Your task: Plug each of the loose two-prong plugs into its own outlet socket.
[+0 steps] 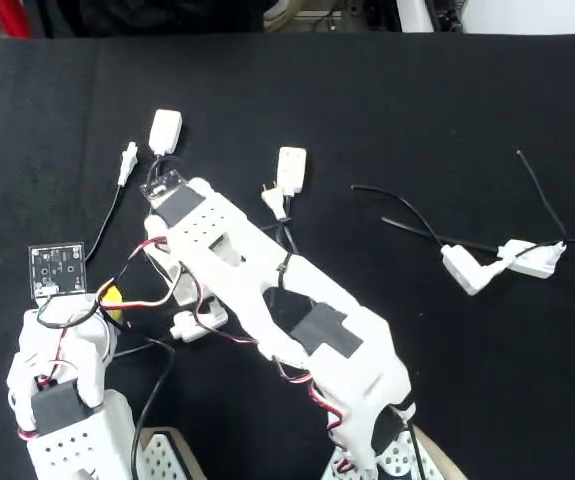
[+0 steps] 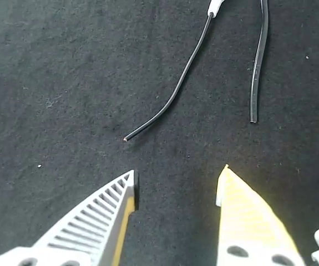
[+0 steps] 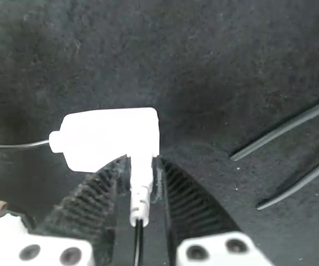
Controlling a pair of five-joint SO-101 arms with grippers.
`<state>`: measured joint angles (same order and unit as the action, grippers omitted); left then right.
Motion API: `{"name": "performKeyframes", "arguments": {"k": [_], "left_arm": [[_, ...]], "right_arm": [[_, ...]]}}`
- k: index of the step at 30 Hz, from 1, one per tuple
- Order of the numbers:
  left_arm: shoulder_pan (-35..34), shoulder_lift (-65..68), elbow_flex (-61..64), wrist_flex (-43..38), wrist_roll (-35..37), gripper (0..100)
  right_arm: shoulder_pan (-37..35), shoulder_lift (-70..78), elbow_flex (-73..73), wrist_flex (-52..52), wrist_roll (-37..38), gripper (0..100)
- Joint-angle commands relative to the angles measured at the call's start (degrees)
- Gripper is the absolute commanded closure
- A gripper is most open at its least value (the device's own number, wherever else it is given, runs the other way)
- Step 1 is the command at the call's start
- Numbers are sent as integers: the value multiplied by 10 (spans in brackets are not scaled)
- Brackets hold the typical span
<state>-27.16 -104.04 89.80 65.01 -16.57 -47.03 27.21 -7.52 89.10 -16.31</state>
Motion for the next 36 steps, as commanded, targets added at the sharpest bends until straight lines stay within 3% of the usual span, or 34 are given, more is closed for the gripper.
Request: {"name": "performKeyframes", "arguments": {"k": [1, 6, 11, 15, 24, 36], "left_arm": [[-3, -3, -3, -13, -4, 759], [-3, -3, -2, -13, -4, 759], [-3, -3, -2, -13, -4, 759], [-3, -3, -2, -13, -4, 759], [-3, -3, 1, -14, -5, 759], [-3, -3, 2, -14, -5, 759]], "right_arm": [[-19, 14, 44, -65, -6, 987], [-24, 28, 33, -45, -3, 987], [21, 29, 21, -14, 3, 986], [63, 31, 30, 25, 84, 986], [107, 28, 59, 71, 149, 986], [277, 28, 64, 119, 214, 986]]}}
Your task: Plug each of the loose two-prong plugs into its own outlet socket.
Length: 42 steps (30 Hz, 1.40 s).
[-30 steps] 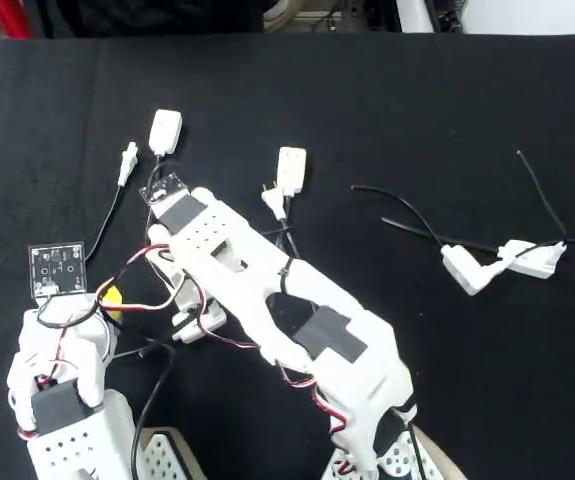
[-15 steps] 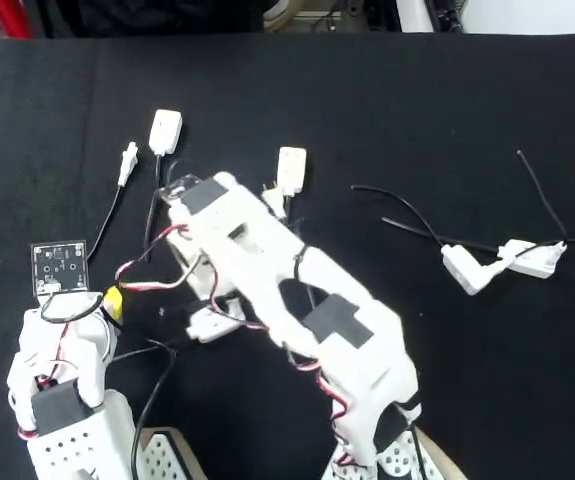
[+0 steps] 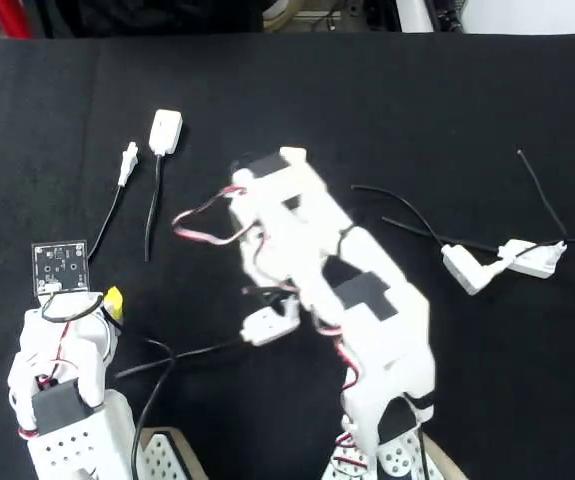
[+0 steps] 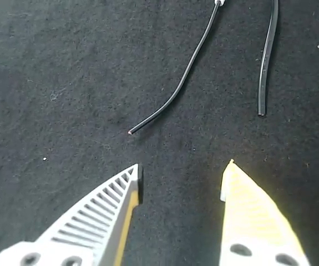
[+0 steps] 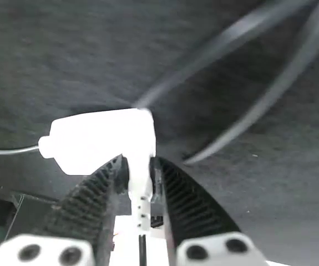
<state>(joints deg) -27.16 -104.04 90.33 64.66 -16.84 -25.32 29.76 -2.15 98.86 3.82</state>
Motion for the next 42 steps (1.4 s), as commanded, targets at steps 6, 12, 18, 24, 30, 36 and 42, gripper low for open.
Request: {"name": "performKeyframes", "arguments": {"k": [6, 12, 18, 24, 30, 36, 42], "left_arm": [[-3, -3, 0, -19, -3, 759], [-3, -3, 1, -19, -3, 759], [-3, -3, 1, -19, -3, 759], [-3, -3, 1, -18, -3, 759], [-3, -3, 1, -18, -3, 759], [-3, -3, 1, -18, -3, 759], [-3, -3, 1, -18, -3, 759]], "right_arm": [[156, -42, 53, 20, 61, 986], [280, -144, 82, 20, 135, 987], [360, -168, 84, 19, 193, 987], [454, -153, 41, 10, 221, 987], [557, -104, -48, 17, 266, 987], [658, -25, -157, 15, 289, 987], [738, 72, -306, 18, 311, 987]]}}
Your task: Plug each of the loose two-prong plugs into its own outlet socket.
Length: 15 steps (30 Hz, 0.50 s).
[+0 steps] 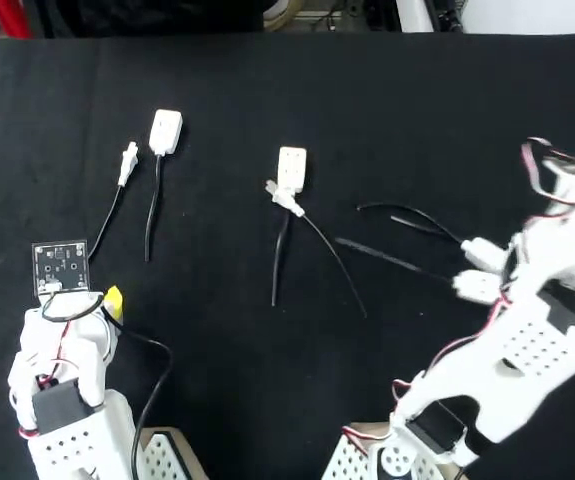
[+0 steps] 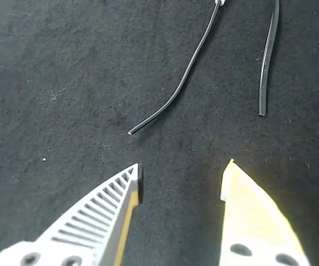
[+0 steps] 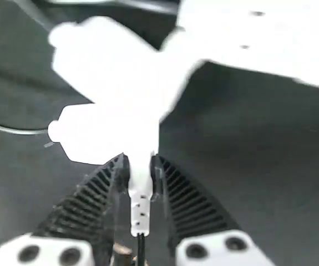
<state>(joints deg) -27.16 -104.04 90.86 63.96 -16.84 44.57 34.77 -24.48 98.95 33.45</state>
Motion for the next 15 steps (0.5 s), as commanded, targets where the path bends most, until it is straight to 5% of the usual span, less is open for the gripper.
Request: {"name": "performKeyframes", "arguments": {"k": [1, 8, 15], "left_arm": [[-2, -3, -4, -11, -3, 759], [0, -3, -4, -11, -3, 759], [0, -3, -5, -19, 2, 759]], "right_arm": [[48, 36, -102, 17, 24, 987], [67, 91, -167, 19, 85, 982], [25, 80, -146, 23, 86, 766]]}}
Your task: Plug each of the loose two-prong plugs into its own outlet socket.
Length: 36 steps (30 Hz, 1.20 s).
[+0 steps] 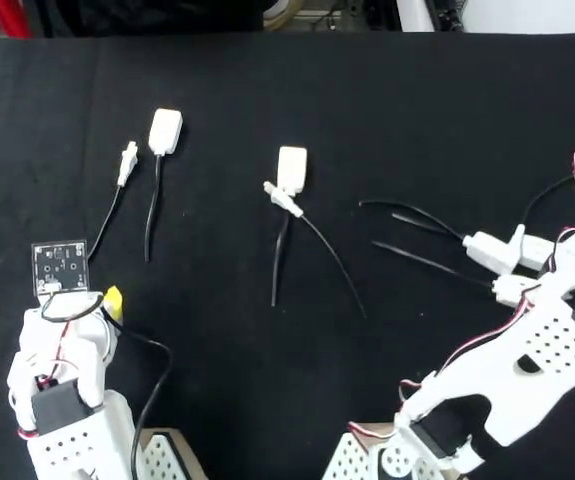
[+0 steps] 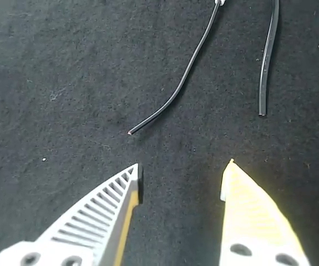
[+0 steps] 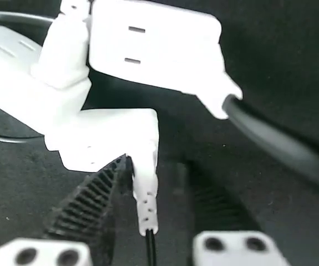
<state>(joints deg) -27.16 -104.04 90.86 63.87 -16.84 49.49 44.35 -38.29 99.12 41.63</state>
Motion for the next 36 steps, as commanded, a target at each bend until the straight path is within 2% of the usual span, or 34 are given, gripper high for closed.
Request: {"name": "performKeyframes", "arguments": {"k": [1, 8, 13, 17, 22, 26, 29, 32, 36], "left_arm": [[-1, -3, -4, -25, 3, 759], [-2, -3, -4, -25, 3, 759], [0, -3, -4, -24, 3, 759], [0, -3, -4, -22, 3, 759], [-2, -3, -4, -21, 3, 759], [-3, -3, -4, -21, 0, 759], [-3, -3, -3, -21, -2, 759], [-9, -3, -3, -21, -2, 759], [-28, -3, -3, -25, -2, 759]], "right_arm": [[-31, -23, 0, 21, 4, 762], [-92, -158, 67, 21, 2, 762], [-180, -295, 140, 19, 2, 762], [-292, -373, 205, 17, 1, 762], [-463, -398, 280, -9, 2, 764], [-574, -397, 338, -80, 2, 883], [-627, -395, 379, -162, 1, 960], [-658, -374, 405, -224, -16, 907], [-665, -305, 397, -300, -35, 809]]}}
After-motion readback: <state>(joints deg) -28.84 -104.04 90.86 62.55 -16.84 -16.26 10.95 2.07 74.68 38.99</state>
